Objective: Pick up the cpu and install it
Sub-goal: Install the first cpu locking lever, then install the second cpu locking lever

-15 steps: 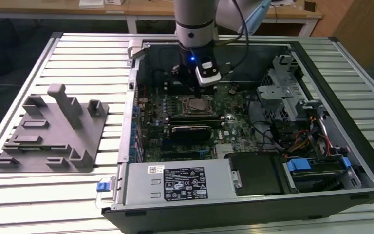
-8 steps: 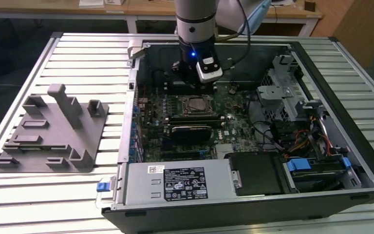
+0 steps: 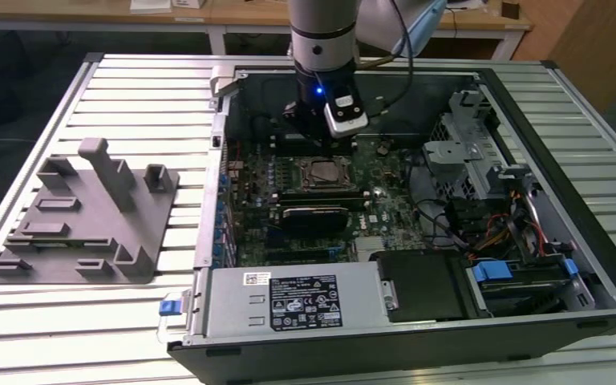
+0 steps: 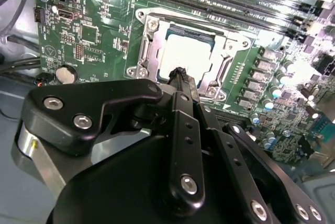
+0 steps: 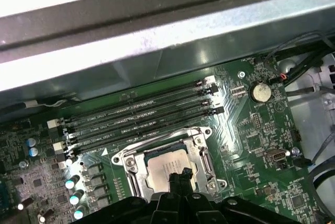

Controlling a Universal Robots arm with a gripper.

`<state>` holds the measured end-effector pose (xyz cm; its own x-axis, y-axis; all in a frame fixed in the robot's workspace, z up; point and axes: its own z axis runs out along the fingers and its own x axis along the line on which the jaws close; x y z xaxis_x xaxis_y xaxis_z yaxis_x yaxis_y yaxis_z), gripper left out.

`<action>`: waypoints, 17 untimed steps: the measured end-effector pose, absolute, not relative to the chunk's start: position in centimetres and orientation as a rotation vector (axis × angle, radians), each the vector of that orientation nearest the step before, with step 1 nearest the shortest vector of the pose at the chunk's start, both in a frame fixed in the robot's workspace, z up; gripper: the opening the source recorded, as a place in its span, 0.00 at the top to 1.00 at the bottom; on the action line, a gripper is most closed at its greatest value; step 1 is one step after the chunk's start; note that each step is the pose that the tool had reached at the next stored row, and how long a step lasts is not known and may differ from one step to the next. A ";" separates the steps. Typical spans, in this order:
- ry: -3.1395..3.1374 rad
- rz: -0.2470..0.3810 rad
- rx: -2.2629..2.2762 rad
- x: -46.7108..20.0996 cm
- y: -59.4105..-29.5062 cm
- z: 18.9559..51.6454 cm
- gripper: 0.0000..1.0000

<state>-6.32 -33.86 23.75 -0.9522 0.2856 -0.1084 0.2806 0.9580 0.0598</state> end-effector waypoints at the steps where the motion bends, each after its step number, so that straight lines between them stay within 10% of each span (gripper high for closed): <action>1: 2.994 0.066 0.433 -6.3 -33.9 23.7 0.89; 17: 2.994 0.065 0.430 -6.3 -34.4 23.8 0.89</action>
